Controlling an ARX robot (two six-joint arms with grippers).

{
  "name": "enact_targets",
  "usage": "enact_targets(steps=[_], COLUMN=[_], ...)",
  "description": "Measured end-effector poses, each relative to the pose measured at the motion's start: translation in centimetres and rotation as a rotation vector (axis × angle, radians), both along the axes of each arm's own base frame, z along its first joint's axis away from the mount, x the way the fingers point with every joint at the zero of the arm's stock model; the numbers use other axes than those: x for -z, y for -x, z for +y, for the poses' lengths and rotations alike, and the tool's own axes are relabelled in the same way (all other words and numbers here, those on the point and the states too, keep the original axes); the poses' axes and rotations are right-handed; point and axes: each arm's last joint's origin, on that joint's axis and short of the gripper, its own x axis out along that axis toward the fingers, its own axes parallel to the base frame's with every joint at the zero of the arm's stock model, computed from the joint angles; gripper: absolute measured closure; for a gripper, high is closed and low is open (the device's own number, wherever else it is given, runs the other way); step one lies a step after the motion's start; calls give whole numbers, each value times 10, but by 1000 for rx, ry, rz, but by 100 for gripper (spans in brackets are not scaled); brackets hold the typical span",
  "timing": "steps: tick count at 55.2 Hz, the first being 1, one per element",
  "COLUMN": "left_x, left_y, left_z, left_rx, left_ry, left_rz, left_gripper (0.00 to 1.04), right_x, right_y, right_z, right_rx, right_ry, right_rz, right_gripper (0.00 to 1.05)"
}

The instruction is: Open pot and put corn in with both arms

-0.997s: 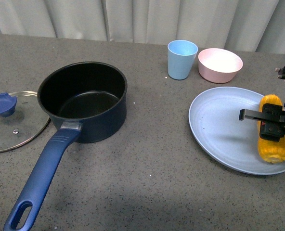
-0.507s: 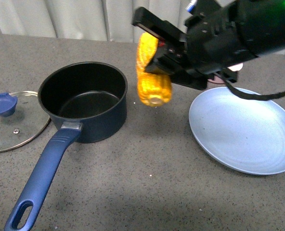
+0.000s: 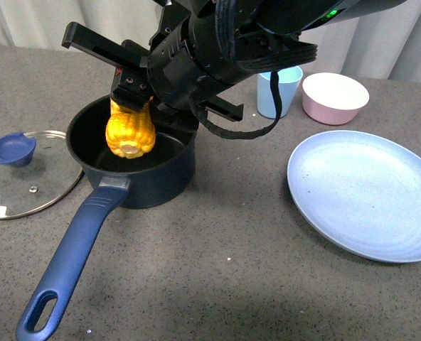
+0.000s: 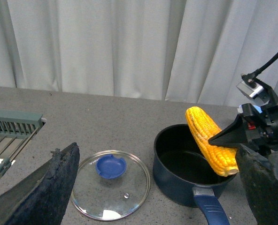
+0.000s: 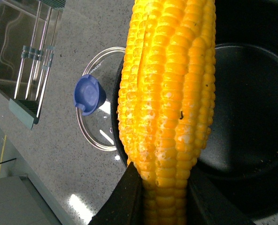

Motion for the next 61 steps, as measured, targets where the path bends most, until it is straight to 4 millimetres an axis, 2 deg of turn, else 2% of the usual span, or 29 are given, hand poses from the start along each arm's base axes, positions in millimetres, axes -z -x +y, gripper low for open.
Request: enact_targets(steps=[11,12,17,23,27,35,43,49,56,61], left_x=[0,0,0,0,0,0,0,0,0,0], left_y=[0,0,0,0,0,0,0,0,0,0], left_z=[0,0,0,0,0,0,0,0,0,0], left_rx=[0,0,0,0,0,0,0,0,0,0], left_ry=[0,0,0,0,0,0,0,0,0,0], left_rz=[0,0,0,0,0,0,0,0,0,0], left_gripper=[6,6,6,6,6,6,6,6,6,6], right_x=[9,10,12,12,11,14,8,-12,-39,-47], right_y=[-9,-9,-9,-10,-12,-11,-6,5,27,44], right_z=[10,10,10,9,8,2,-14,-35,-73,-99], right_rx=[14,17,17,21,27,50,109,164,240,261], right_ry=[16,18,21,20,15,27,66,93,164,183], right_rz=[13,13,16,7,-5,-17,-102,-224,-425,-473], right_gripper=[88,82,65,49,31,8,9,9,9,9])
